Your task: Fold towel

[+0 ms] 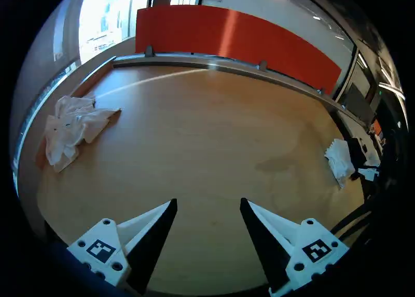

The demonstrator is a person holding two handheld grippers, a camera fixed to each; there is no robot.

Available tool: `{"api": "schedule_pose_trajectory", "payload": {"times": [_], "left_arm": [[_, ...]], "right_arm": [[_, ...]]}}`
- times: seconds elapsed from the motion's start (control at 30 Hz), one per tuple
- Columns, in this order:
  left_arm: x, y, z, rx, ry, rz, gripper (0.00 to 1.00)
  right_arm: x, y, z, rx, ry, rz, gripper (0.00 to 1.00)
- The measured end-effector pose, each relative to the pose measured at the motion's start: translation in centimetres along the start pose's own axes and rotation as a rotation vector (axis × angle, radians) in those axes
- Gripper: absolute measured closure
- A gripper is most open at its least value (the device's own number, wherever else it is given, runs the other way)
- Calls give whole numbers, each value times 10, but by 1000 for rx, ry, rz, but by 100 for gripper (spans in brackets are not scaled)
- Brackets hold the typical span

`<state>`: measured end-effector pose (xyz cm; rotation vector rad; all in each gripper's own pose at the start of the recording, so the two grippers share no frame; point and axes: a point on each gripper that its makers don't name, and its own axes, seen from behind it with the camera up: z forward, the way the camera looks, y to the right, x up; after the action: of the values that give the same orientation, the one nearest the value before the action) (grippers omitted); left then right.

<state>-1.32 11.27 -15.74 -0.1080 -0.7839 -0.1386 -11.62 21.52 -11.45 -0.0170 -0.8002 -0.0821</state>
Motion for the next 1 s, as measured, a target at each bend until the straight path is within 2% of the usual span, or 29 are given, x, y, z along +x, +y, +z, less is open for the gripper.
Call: {"api": "schedule_pose_trajectory", "payload": {"times": [0.27,0.47,0.6,0.7,1.0], "left_arm": [[26,-9,2,-4,73,7,11],[51,-19,4,16,144,-1,10],[74,-21,3,12,213,2,10],[92,-23,1,8,269,6,11],[135,-32,-5,4,425,-9,10]], "right_arm": [[46,-33,-21,33,164,45,4],[101,-69,-48,79,344,82,2],[138,-90,-68,91,465,93,2],[158,-109,-80,103,530,91,2],[197,-150,-91,106,628,137,2]]}}
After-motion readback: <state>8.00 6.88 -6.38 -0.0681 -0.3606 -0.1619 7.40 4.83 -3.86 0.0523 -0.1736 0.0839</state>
